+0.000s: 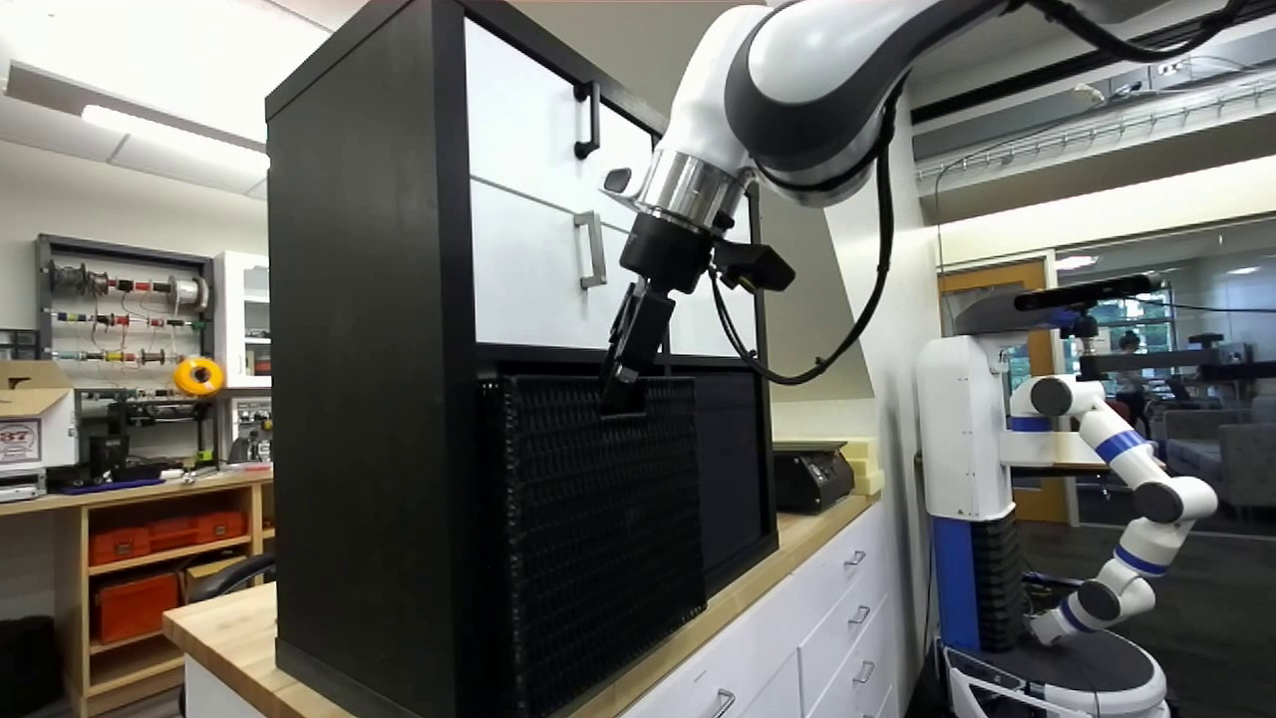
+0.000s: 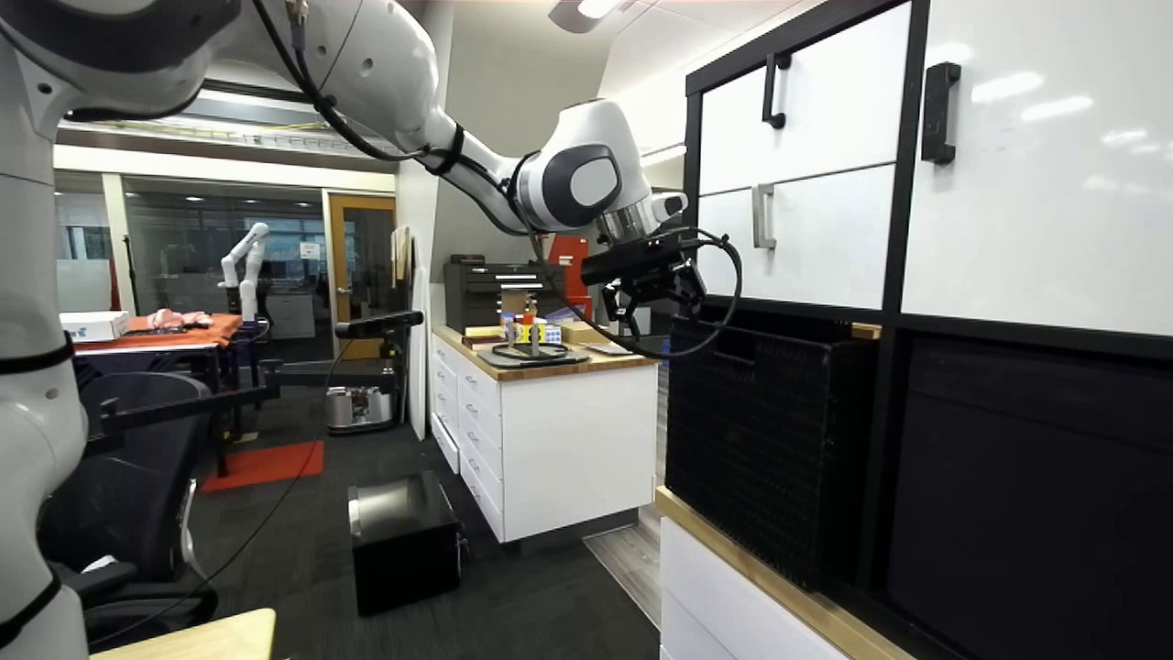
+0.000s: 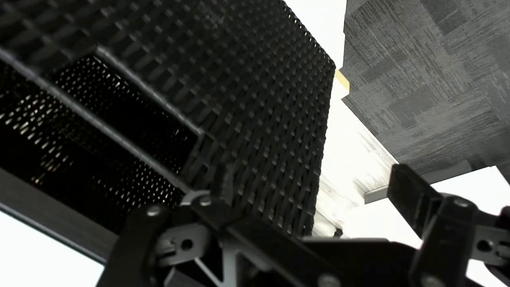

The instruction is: Open the topmost drawer, pick the red lid and place it inside then close it

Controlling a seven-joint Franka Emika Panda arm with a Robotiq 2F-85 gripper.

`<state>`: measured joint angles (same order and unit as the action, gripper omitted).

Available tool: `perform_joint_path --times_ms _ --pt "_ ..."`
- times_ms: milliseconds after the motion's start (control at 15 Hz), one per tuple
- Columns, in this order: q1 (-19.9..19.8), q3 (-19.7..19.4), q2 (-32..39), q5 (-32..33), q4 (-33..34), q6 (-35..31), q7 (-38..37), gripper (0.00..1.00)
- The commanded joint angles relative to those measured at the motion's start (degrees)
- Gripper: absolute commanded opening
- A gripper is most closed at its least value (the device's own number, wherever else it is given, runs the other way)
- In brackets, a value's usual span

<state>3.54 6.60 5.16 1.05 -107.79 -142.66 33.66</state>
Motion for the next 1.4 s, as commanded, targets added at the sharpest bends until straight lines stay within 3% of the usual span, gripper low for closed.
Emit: perform_joint_path --times_ms 0,467,1200,1267,1333 --pt "0.3 0.59 1.99 1.24 2.5 -2.68 6.78 1.0" --pt "0.72 1.01 5.4 4.51 4.14 -6.65 13.93 1.0" --pt "0.16 1.45 11.88 6.6 9.18 -6.69 17.29 1.0" --pt "-0.1 1.78 12.2 5.9 9.61 -6.3 17.83 0.75" --pt "-0.33 2.03 12.39 5.4 9.89 -5.92 18.3 0.74"
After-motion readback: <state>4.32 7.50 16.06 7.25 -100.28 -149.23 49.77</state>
